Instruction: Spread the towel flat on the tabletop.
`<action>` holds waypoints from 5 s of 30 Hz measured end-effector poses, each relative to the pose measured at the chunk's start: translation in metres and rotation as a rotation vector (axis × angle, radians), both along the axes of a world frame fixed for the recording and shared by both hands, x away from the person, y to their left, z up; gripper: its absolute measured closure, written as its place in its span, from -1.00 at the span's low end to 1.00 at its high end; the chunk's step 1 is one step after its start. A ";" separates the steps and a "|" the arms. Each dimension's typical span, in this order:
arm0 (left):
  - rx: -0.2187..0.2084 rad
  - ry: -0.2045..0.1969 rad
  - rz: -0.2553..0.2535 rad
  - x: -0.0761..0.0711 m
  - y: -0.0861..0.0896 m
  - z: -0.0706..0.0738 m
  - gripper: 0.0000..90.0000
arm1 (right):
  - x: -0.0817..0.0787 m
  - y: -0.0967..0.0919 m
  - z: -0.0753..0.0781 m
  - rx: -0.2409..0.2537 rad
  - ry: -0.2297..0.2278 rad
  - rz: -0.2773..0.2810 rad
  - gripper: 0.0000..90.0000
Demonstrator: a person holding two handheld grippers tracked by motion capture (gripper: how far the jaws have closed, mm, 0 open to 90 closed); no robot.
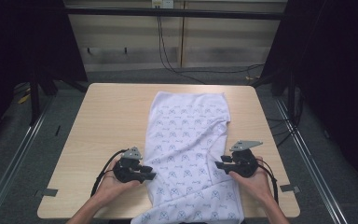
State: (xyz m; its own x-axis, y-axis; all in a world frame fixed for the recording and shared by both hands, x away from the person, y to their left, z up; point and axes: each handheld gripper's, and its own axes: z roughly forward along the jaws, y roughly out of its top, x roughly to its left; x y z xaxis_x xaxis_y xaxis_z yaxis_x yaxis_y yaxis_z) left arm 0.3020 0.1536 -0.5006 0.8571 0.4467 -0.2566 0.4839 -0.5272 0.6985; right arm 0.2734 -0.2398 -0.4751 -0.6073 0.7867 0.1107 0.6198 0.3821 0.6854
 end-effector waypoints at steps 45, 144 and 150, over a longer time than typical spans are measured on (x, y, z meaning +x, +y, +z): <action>0.062 -0.093 0.070 -0.029 0.037 0.021 0.43 | -0.074 -0.024 0.024 -0.010 -0.096 -0.094 0.54; 0.016 -0.030 0.264 0.070 0.020 0.010 0.38 | 0.003 0.015 -0.019 -0.018 0.025 0.012 0.23; 0.002 -0.037 0.279 0.093 0.005 0.005 0.67 | 0.000 0.014 -0.021 -0.017 0.025 0.021 0.21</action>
